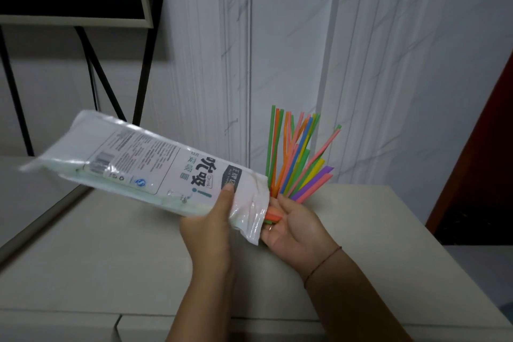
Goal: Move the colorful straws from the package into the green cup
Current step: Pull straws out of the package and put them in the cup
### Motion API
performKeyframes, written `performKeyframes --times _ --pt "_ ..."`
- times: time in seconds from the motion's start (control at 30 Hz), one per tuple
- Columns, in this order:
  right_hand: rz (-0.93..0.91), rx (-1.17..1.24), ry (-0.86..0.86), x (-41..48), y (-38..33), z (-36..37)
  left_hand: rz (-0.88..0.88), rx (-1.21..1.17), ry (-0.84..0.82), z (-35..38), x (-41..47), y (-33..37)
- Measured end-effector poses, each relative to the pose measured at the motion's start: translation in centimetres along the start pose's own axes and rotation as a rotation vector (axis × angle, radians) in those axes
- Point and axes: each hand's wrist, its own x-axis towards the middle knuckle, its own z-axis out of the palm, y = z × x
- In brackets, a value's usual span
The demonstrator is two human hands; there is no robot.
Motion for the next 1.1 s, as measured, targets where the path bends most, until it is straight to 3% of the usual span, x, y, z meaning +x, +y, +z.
performKeyframes --times 0.07,0.2,0.27,0.53,0.8,1.1 --pt "-0.046 -0.098 0.026 -0.1 -0.1 -0.1 -0.085 -0.093 0.055 -0.2 0.1 0.1" --pt "-0.195 -0.634 0.183 -0.4 -0.5 -0.4 -0.249 -0.245 0.129 -0.7 0.7 0.1" --pt "-0.279 -0.76 0.188 -0.7 -0.7 -0.5 -0.283 -0.265 0.131 -0.7 0.8 0.2" --pt "-0.494 -0.792 0.259 -1.5 -3.5 -1.7 -0.427 -0.356 0.145 -1.0 1.2 0.5" --pt "-0.442 -0.444 0.167 -1.9 -4.8 -2.3 -0.433 -0.384 0.168 -1.3 1.7 0.4" --pt "-0.474 -0.638 0.142 -1.6 -2.8 -1.0 -0.421 -0.36 0.141 -1.0 1.3 0.0"
